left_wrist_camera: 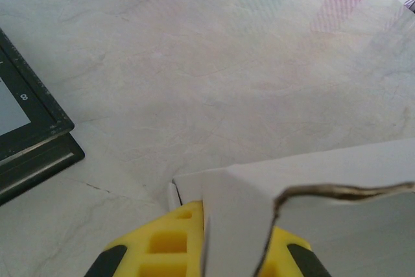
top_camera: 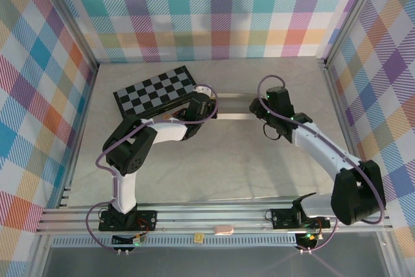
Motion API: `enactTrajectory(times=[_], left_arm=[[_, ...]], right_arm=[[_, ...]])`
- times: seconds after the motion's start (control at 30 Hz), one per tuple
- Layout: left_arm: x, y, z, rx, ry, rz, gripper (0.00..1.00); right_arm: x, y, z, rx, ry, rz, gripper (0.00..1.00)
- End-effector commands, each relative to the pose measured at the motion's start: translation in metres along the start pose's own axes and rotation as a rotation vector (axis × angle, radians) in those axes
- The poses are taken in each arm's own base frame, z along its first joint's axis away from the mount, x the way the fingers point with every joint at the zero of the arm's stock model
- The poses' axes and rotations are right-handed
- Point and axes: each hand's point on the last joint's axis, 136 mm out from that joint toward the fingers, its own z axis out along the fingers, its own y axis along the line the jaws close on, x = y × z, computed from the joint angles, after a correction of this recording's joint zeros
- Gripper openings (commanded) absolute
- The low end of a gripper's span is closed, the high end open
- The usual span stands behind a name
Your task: Fold the paper box
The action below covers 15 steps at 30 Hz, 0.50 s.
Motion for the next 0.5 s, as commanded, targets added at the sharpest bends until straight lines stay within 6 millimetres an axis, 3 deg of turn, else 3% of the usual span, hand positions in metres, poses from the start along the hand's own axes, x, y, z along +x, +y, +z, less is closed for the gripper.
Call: enactTrajectory(times=[0.0, 0.2, 0.47], left_arm=[[0.056, 0.007, 0.005, -0.031, 0.166, 0.056, 0.00], [0.057, 0.008, 0.002, -0.040, 0.170, 0.054, 0.00], [0.058, 0.007, 0.002, -0.040, 0.174, 0.055, 0.00]], right_arm=[[0.000, 0.014, -0.008, -0.058, -0.057, 0.381, 0.51], [-0.013, 0.062, 0.016, -0.166, -0.096, 0.675, 0.52], [-0.020, 0.082, 0.059, -0.140, -0.106, 0.745, 0.50]])
